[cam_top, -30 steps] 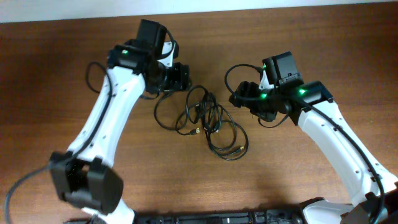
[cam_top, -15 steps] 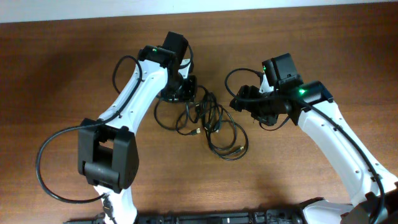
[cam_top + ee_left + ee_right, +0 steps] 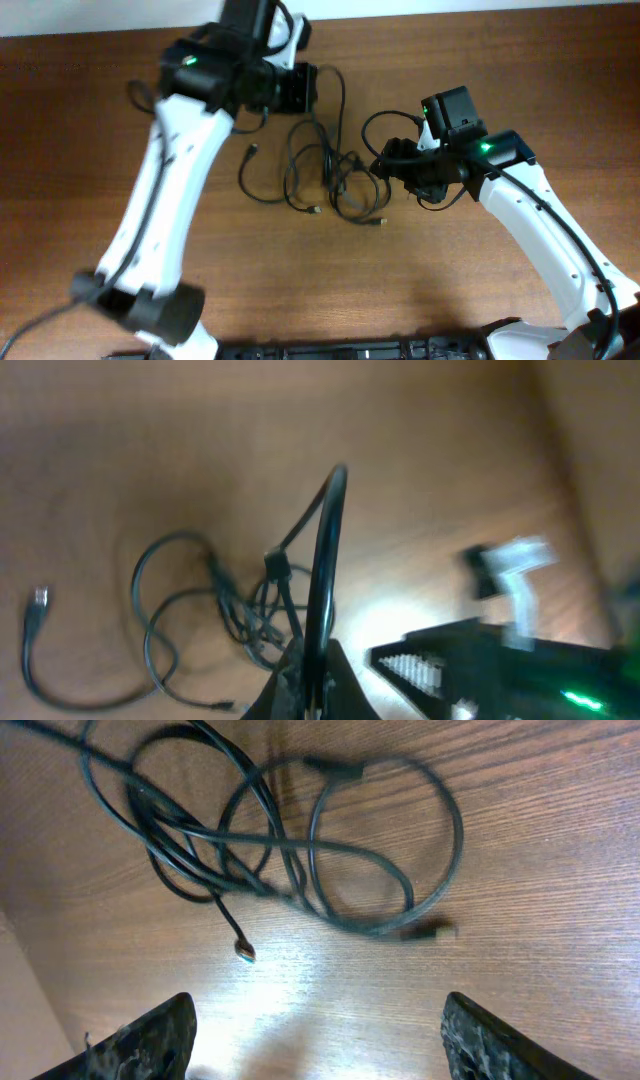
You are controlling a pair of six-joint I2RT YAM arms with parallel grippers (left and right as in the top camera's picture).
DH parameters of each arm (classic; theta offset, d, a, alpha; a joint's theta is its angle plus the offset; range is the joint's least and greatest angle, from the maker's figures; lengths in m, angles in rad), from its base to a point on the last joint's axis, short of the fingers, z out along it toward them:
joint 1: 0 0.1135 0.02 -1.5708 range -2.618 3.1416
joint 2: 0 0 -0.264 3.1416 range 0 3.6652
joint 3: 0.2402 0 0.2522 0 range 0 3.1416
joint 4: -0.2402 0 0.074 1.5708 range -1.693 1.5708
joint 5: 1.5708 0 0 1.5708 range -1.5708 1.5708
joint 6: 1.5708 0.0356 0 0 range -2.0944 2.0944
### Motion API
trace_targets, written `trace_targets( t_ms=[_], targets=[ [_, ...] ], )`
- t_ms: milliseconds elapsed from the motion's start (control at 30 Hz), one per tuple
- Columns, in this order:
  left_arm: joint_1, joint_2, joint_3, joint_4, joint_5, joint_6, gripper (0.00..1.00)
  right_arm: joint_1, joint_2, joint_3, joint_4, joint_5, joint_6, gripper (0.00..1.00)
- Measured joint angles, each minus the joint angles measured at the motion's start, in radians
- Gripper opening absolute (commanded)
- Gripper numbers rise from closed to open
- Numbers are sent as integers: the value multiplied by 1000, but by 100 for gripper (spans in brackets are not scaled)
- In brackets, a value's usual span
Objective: Untangle cables
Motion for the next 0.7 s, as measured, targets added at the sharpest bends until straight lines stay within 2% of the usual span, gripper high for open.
trace_targets(
  t_ms=[167,333,500,700],
  targets=[
    [0,-279,33,253,9,4,0,0,0,0,-21,0,0,76],
    [0,-449,36,475,-66,4,0,0,0,0,-45,0,0,76],
    [0,-509,36,670,-190,4,0,0,0,0,-48,0,1,75],
    [0,-489,34,1117,-356,4,0,0,0,0,-50,-2,1,75]
  ],
)
